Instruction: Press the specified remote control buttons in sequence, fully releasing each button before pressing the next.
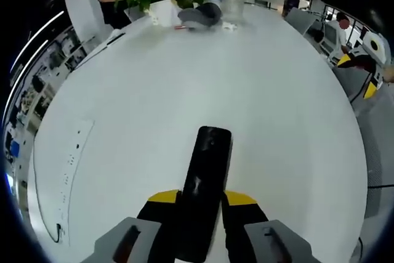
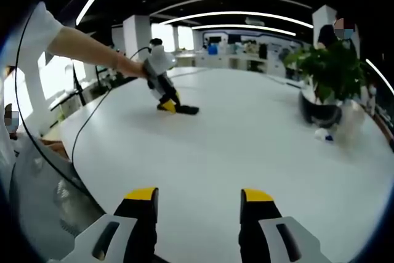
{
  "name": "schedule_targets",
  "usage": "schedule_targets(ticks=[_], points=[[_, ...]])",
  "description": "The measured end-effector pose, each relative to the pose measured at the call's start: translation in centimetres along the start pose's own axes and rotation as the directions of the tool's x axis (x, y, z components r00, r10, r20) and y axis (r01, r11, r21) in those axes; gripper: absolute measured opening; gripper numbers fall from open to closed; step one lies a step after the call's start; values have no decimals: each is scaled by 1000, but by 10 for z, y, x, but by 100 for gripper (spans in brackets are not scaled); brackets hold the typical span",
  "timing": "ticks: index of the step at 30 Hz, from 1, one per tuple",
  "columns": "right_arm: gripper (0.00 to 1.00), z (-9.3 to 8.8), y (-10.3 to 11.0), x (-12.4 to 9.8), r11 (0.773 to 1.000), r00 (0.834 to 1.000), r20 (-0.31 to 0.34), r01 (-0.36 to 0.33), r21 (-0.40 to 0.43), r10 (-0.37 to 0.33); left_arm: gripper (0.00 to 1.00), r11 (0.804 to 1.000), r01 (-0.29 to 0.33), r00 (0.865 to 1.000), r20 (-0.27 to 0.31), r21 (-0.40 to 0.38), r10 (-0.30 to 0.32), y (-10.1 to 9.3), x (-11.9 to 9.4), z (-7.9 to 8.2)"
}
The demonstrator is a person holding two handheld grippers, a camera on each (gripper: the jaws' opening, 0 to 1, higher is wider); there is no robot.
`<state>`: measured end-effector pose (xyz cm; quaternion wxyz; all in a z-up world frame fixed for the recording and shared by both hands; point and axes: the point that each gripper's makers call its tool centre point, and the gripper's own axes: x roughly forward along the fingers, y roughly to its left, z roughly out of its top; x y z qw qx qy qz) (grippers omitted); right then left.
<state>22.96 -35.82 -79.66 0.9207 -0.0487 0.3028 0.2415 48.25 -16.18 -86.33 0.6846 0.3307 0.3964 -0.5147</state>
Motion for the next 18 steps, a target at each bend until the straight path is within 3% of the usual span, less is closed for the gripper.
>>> schedule_targets(ticks=[7, 18], points=[[50, 0, 1, 0, 1000, 1000, -1, -6, -4, 6, 24, 998, 27, 999, 22, -52, -26, -11, -1, -2], [49, 0, 2, 0, 1000, 1000, -1, -11, -10, 11, 24, 998, 56, 998, 38, -29, -55, -29, -3, -3]])
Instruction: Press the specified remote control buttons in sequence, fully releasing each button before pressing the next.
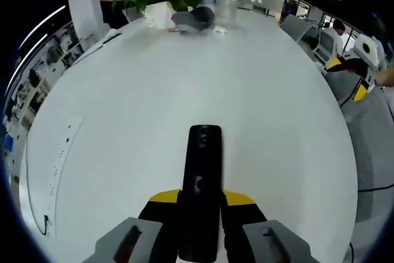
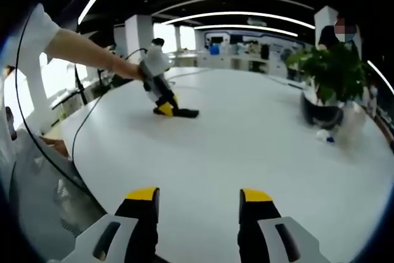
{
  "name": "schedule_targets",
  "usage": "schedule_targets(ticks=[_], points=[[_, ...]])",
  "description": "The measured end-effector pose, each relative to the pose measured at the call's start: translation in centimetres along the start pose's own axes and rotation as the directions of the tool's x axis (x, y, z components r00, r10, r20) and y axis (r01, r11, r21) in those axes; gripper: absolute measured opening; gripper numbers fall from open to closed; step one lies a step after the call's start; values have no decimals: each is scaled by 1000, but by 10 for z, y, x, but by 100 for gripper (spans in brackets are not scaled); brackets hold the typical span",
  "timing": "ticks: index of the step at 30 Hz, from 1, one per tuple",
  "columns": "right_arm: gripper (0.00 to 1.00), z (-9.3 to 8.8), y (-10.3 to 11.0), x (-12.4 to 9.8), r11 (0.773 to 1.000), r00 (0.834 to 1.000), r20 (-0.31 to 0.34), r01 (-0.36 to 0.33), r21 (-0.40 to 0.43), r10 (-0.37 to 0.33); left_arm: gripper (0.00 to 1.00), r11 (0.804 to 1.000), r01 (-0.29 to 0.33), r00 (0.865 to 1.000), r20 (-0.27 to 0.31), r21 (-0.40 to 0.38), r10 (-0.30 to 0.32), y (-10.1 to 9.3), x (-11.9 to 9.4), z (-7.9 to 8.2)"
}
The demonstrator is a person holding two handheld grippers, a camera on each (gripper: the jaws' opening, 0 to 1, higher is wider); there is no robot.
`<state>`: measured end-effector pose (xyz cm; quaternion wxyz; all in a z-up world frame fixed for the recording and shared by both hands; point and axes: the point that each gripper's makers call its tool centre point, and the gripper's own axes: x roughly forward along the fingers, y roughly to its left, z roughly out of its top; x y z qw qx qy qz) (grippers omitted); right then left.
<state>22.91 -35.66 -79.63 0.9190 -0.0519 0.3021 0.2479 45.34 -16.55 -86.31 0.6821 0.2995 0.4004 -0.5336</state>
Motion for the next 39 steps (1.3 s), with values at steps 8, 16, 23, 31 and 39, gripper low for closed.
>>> schedule_targets(ticks=[8, 16, 23, 31, 39], points=[[49, 2, -1, -1, 1000, 1000, 9, 5, 0, -5, 24, 1000, 15, 1000, 7, 26, -15, -16, 0, -1], [49, 2, -1, -2, 1000, 1000, 14, 7, -8, -7, 24, 999, 22, 1000, 13, 39, -23, -35, 0, -1], [49, 3, -2, -2, 1000, 1000, 18, 10, -5, -10, 24, 999, 23, 1000, 19, 41, -24, -40, -1, -3], [49, 3, 0, -1, 1000, 1000, 17, 5, -10, -5, 24, 997, 30, 999, 16, 70, -32, -52, -1, -5], [49, 3, 1, -1, 1000, 1000, 14, -2, -15, 2, 24, 995, 46, 998, 31, 88, -48, -66, -2, -5]])
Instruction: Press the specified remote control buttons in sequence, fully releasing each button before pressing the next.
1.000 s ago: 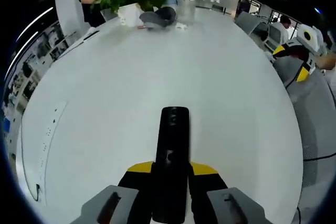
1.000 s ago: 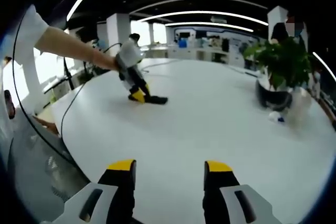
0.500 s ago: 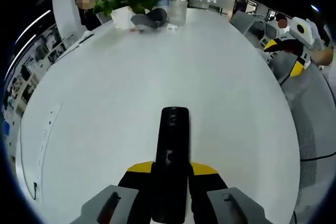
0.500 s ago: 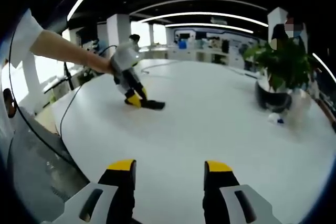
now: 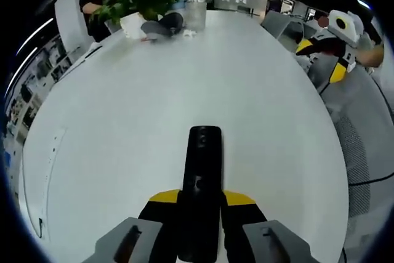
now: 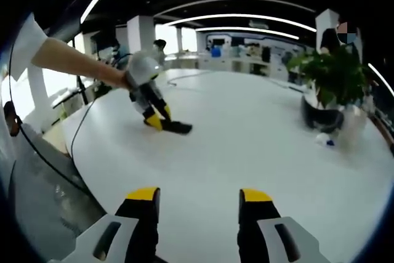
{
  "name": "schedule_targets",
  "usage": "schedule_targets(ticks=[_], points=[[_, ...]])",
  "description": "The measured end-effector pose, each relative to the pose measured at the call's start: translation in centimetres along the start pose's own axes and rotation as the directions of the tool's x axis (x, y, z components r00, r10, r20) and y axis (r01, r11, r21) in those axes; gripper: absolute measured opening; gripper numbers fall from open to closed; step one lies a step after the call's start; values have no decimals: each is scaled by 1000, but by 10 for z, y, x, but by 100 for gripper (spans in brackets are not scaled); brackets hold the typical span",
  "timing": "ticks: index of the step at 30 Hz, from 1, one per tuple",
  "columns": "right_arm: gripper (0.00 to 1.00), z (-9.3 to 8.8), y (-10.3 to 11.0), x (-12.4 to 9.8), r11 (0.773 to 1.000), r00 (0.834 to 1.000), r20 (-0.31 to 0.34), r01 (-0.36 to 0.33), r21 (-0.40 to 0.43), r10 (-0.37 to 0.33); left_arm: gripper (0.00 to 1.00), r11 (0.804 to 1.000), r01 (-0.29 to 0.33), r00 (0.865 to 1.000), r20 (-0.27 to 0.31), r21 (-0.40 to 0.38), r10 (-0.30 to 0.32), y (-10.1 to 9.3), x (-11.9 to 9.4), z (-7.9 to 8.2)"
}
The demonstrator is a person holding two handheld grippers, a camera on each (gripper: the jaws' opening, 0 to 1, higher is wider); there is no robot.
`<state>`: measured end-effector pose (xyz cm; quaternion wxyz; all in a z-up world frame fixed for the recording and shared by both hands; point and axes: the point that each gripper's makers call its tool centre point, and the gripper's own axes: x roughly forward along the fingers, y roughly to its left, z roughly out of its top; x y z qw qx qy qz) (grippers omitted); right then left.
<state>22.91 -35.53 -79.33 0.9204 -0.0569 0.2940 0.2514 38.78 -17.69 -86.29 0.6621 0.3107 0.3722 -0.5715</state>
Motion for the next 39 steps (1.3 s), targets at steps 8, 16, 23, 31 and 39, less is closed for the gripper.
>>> schedule_targets(ticks=[8, 16, 23, 31, 39], points=[[49, 0, 1, 0, 1000, 1000, -5, -8, -3, 8, 24, 998, -1, 1000, 1, 59, 1, -5, 1, 0], [49, 0, 1, 1, 1000, 1000, -5, -8, -1, 8, 25, 996, -15, 1000, -1, 85, 15, -7, -5, -7], [49, -1, 2, 1, 1000, 1000, -7, -15, -5, 15, 25, 998, -28, 999, -24, 56, 30, -4, -17, -27], [49, -1, 3, 1, 1000, 1000, -10, -21, -8, 21, 25, 999, -40, 999, -18, 23, 40, -5, -25, -40], [49, -2, 4, 1, 1000, 1000, -12, -23, -11, 23, 27, 998, -62, 998, -14, -32, 61, -3, -33, -52]])
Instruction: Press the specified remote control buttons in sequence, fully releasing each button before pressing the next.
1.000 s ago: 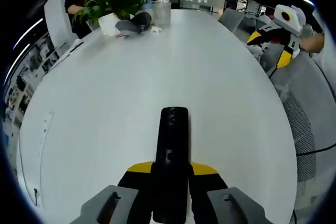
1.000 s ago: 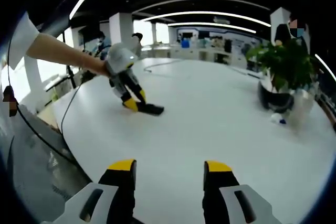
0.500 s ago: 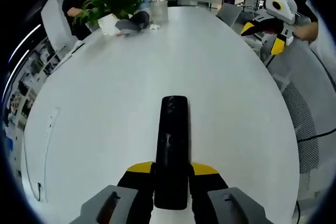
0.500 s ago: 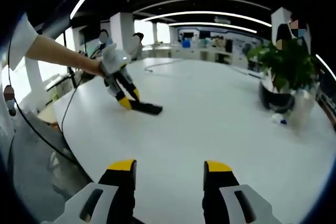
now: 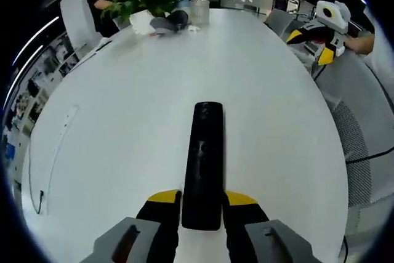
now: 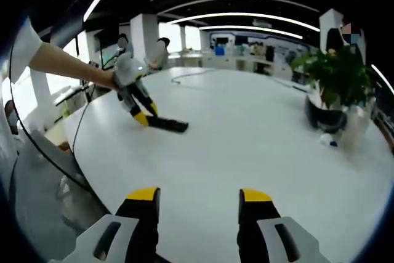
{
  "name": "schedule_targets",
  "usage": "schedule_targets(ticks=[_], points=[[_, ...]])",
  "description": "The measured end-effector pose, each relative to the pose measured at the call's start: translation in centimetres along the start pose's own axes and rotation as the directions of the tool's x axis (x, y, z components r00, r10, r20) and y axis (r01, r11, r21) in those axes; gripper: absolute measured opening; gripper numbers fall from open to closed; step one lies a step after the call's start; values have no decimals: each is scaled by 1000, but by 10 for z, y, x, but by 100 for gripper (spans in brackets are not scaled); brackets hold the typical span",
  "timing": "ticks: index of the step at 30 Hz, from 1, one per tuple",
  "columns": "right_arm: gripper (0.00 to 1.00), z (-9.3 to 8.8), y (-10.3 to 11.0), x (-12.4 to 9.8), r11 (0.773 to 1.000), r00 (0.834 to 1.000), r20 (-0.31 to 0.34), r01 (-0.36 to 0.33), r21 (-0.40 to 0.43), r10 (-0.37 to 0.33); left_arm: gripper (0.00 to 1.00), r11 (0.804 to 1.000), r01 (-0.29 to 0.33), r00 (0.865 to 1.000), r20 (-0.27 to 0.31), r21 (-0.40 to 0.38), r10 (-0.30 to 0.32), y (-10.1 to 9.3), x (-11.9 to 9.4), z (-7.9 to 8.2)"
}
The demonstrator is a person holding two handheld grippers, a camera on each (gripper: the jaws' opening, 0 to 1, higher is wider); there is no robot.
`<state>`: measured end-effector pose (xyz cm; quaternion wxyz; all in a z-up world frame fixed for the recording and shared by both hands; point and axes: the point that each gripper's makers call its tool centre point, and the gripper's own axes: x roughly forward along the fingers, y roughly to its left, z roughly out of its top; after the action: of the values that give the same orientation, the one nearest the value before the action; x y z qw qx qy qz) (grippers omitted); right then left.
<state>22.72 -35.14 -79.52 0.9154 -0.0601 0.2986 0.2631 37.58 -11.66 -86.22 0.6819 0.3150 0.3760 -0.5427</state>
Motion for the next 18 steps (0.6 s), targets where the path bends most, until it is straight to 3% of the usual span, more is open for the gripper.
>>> schedule_targets(ticks=[10, 18], points=[[47, -2, 1, 0, 1000, 1000, -11, -1, -6, 1, 24, 999, 1, 1000, -6, 46, 0, -5, 0, 2], [45, -2, -1, -1, 1000, 1000, -9, 7, -14, -7, 24, 996, 35, 999, -4, 85, -35, -17, 1, 3]])
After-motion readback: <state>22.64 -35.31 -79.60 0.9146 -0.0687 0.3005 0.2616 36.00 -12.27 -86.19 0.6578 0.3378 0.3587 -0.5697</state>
